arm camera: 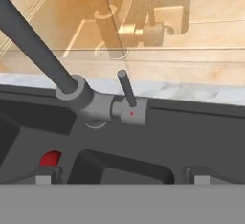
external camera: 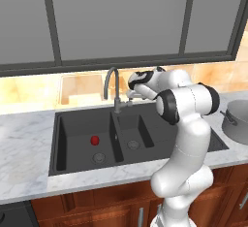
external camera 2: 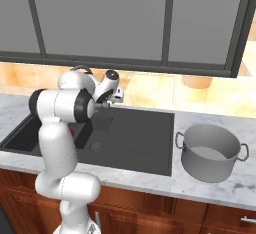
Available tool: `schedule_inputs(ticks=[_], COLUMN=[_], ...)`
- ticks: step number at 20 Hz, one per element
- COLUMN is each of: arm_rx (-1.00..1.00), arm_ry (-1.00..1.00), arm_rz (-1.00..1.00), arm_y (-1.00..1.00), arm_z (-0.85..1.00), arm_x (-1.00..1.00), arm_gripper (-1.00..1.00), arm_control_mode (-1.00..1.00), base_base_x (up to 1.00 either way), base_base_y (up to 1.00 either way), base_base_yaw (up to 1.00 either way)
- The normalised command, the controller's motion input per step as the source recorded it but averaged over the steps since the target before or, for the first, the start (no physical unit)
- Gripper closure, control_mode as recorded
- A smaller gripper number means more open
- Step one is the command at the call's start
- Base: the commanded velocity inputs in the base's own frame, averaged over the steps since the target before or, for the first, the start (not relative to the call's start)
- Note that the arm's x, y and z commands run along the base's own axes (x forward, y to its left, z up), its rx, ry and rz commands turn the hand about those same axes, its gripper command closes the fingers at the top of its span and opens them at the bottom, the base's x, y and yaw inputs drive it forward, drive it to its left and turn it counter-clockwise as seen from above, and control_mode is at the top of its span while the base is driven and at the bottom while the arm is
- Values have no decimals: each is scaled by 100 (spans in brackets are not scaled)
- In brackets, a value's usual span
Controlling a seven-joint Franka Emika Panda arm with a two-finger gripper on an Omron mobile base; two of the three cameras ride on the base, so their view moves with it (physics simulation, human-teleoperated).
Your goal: Dump the tomato from the pot into the sink. Then turn on the water and wash the tomato. Then turn off the water and put the tomato back in the pot.
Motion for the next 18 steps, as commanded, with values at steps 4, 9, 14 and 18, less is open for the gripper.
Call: schedule_inputs(ticks=[4, 9, 14, 18], arm_rx=[0, 0, 0, 0], arm_ry=[0, 0, 0, 0], arm_rz=[0, 0, 0, 0], arm_y=[0, 1, 2, 3], arm_z=[-14, -18, -25, -24], arm_x=[24, 19, 13, 16], arm_gripper=[-100, -100, -100, -100], arm_control_mode=[-100, -100, -100, -100], base_base_x=[0, 0, 0, 0], base_base_y=[0, 0, 0, 0], base_base_yaw=[0, 0, 0, 0])
